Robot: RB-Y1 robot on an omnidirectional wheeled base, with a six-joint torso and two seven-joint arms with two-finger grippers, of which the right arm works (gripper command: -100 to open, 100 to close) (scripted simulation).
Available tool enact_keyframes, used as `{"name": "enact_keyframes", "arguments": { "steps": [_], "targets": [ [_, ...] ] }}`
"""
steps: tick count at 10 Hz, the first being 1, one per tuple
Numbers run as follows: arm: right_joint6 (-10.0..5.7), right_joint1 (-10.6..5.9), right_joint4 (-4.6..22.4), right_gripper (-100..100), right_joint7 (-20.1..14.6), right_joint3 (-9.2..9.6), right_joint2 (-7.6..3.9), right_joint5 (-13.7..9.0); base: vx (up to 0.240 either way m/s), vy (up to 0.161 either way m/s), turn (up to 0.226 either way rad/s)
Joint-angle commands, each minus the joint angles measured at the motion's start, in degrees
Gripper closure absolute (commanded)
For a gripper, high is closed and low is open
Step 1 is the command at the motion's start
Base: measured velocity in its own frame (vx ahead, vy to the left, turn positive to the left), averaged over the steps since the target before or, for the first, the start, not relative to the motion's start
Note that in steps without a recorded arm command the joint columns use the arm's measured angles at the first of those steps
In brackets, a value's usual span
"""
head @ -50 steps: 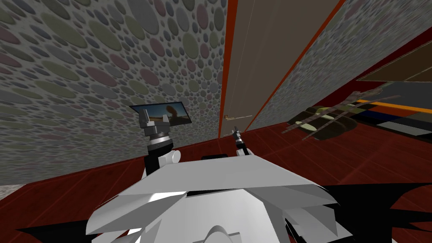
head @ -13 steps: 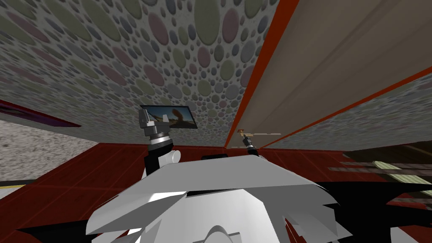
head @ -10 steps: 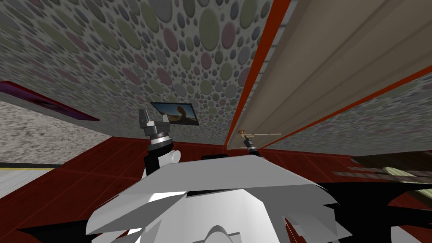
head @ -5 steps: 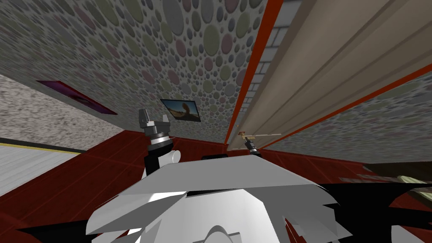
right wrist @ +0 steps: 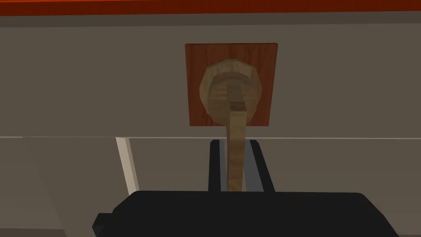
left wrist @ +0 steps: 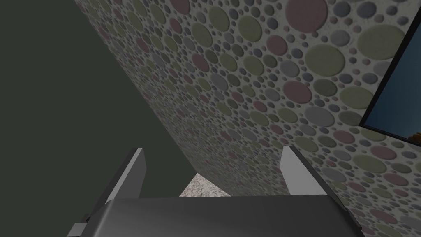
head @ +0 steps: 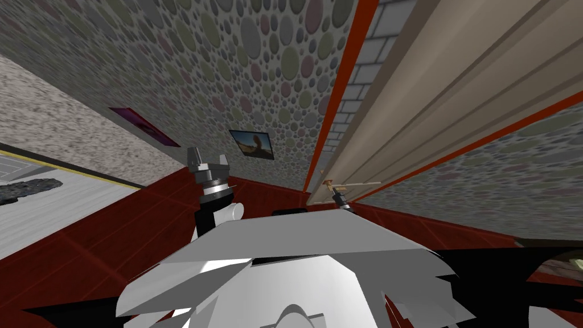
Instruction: Pull the door open
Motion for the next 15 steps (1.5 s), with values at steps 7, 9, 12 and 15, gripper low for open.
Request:
{"name": "enact_keyframes", "arguments": {
  "steps": [7,9,12,15],
  "targets": [
    [-4.39,2.38,1.10,100,-1.03,1.44,-1.45,-0.40,-0.156,-0.053,0.137],
    [-5.31,2.47,1.74,100,-1.23,1.72,-1.68,-0.51,-0.229,-0.068,0.167],
    [-6.92,2.64,2.88,100,-1.56,2.21,-2.08,-0.71,-0.236,-0.086,0.193],
    [-7.60,2.48,3.66,100,-1.67,2.60,-1.96,-0.62,-0.195,-0.062,0.121]
  ]
}}
